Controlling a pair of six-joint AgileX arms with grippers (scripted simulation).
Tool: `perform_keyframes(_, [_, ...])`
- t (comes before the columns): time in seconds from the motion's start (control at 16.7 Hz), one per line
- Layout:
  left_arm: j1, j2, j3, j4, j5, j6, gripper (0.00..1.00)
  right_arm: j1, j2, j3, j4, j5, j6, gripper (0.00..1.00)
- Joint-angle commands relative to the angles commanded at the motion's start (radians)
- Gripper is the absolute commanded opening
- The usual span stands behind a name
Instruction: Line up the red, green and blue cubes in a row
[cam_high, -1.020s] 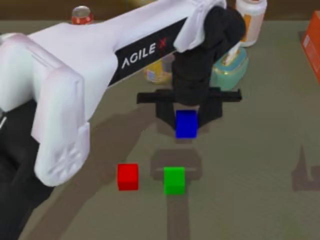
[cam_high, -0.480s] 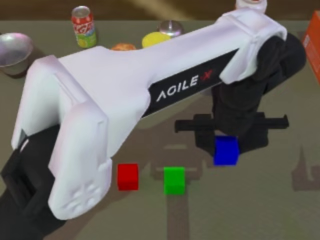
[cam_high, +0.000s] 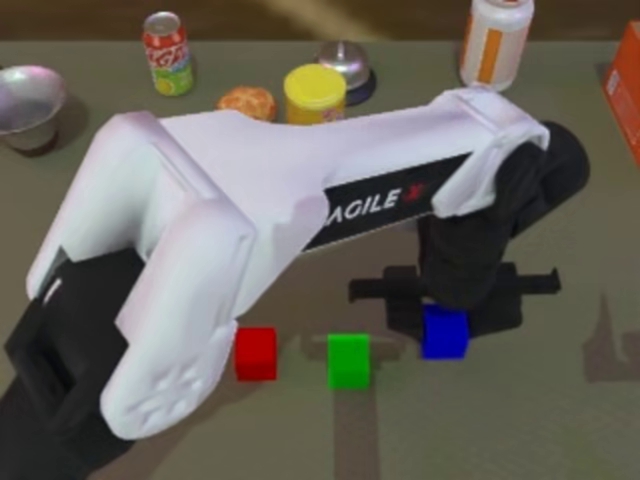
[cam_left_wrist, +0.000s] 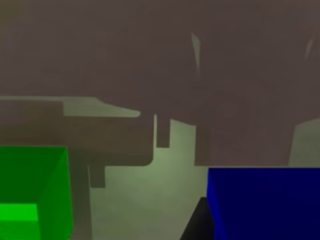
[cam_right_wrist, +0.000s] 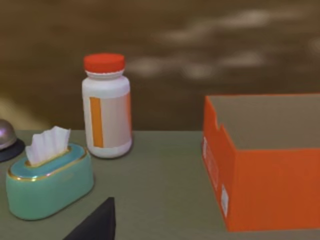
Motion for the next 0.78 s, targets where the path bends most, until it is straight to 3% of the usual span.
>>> perform_keyframes(0.36, [-0.001, 0.005, -0.04, 0.041, 0.0, -0.001, 0.0, 0.0, 0.0, 0.0, 0.0, 0.0, 0.0, 1.0])
perform_keyframes(0.78, [-0.001, 0.005, -0.04, 0.041, 0.0, -0.001, 0.53, 0.0, 0.0, 0.0, 0.0, 0.0, 0.0, 1.0])
